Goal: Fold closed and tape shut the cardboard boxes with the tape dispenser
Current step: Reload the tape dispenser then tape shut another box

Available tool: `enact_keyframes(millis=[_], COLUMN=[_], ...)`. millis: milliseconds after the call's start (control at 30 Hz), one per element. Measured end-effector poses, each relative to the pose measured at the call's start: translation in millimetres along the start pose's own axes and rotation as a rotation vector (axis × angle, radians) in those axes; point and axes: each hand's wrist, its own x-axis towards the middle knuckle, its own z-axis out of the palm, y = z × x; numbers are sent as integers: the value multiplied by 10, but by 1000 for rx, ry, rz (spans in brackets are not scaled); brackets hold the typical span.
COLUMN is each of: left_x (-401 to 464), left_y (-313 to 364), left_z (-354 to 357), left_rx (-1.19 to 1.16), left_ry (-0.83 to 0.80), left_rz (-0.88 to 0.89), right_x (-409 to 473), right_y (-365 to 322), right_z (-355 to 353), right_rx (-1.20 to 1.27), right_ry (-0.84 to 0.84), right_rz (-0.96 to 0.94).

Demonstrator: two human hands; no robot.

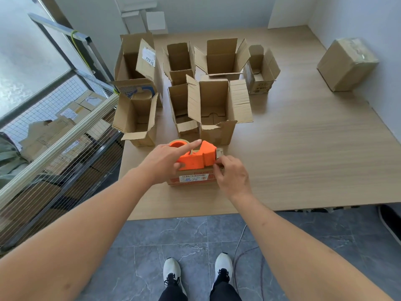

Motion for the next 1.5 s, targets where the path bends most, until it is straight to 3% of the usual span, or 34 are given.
enact_keyframes(millis=[67, 167, 300, 600, 900, 1000, 1133, 1267, 1500], left_x=[-68, -141, -175, -219, -313, -370, -390, -352, -285], left_y=[-39, -109, -193, -230, -241, -264, -275, -275, -231], left_z=[-10, 43, 93, 152, 135, 95, 82, 175, 351], left_rx=[-13, 103, 210, 199, 185, 204, 237, 239, 144], left_ry=[16, 166, 340, 417, 429, 446, 479, 494, 517], left_rz=[81, 258, 330, 350, 339, 322, 287, 289, 245], right_x=[-10, -32, -31, 4, 237, 174, 141, 165, 243], right_y=[25, 40, 62, 98, 37, 82, 31, 69, 54], right_z=[-11, -15, 4, -41, 58, 81, 131, 109, -55], right_rx=[55, 115, 157, 88, -79, -65, 47, -96, -160], right_ry=[20, 43, 51, 14, -229, -161, -56, -71, -65], right_rz=[-1, -19, -5, -24, 105, 31, 143, -84, -197])
